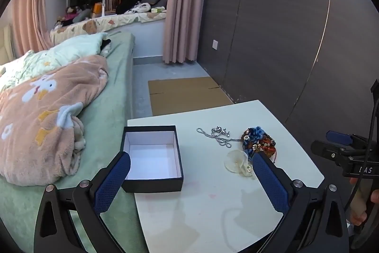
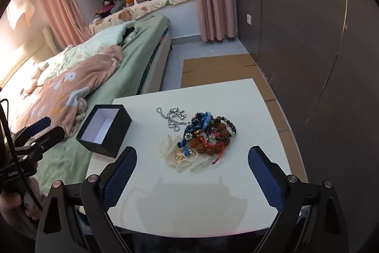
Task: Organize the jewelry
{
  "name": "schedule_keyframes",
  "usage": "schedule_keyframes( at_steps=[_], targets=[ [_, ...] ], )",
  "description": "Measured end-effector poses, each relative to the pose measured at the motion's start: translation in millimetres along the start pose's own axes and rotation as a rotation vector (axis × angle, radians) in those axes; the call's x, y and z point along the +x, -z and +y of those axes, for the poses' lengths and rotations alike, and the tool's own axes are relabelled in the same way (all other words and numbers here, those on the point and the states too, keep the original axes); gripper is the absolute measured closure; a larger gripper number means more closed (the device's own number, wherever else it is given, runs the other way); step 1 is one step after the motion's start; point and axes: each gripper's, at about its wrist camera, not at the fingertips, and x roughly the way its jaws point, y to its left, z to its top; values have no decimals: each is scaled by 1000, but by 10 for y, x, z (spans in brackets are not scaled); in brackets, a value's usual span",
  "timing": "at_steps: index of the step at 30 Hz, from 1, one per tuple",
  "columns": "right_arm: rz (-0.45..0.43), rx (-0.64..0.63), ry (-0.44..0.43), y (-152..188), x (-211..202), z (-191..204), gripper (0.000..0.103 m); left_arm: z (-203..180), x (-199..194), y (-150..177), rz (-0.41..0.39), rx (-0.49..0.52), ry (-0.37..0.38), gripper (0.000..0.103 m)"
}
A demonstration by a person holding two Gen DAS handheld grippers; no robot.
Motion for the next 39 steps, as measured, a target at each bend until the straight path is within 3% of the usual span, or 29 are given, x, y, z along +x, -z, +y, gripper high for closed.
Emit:
schedule_keyframes(
  at_steps=[3, 5, 15, 27, 39],
  targets=[
    [-14, -42, 55, 75, 18, 217, 8, -16, 0, -4, 0, -11, -14, 0],
    [-31, -46, 67, 66, 17, 219, 8, -91, 60, -52, 24, 3, -29, 0],
    [-48, -17, 107, 48, 52, 163, 8, 16, 16, 0, -10, -18, 11, 0],
    [-106, 4, 75, 18, -54, 128, 8, 67, 55, -7, -14, -40, 17, 0],
    [-99, -6, 92, 10, -36, 122, 8, 63, 71, -9, -15, -36, 24, 0]
  ],
)
